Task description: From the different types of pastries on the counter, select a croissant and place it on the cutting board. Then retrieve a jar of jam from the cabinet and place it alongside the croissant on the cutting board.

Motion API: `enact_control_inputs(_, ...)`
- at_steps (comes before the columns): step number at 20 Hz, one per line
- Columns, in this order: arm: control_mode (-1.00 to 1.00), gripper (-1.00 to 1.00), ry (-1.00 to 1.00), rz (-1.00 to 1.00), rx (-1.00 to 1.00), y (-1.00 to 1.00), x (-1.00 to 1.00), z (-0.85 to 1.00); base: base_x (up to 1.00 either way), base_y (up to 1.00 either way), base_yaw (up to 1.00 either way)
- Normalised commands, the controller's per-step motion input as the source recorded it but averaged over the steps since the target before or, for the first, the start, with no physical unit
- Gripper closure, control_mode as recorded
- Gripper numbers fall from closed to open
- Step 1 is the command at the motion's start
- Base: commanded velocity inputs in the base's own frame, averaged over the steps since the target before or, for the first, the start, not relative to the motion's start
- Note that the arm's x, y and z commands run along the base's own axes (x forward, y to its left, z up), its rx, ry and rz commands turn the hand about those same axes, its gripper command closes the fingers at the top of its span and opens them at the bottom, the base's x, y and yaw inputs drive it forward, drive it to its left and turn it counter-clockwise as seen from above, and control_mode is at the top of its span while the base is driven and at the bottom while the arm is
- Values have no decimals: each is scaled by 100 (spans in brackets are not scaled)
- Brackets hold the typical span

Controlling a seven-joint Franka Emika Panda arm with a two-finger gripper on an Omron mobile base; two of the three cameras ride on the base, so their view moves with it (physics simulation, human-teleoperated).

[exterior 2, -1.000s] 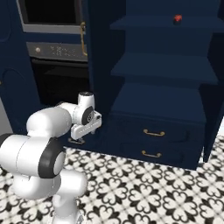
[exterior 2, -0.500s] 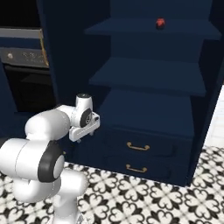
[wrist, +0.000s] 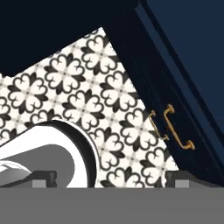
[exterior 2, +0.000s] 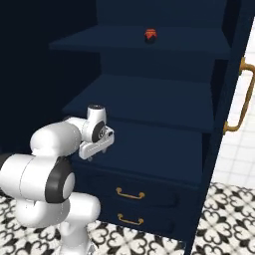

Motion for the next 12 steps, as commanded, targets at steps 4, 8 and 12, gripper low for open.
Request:
enact_control_inputs(4, 100, -100, 0, 0, 0, 0, 0, 0, 84, -28, -2)
enact_control_inputs(8, 100, -100, 0, 0, 0, 0, 0, 0, 43, -59, 1)
enact_control_inputs(12, 100, -100, 0, 0, 0, 0, 0, 0, 31, -10, -4)
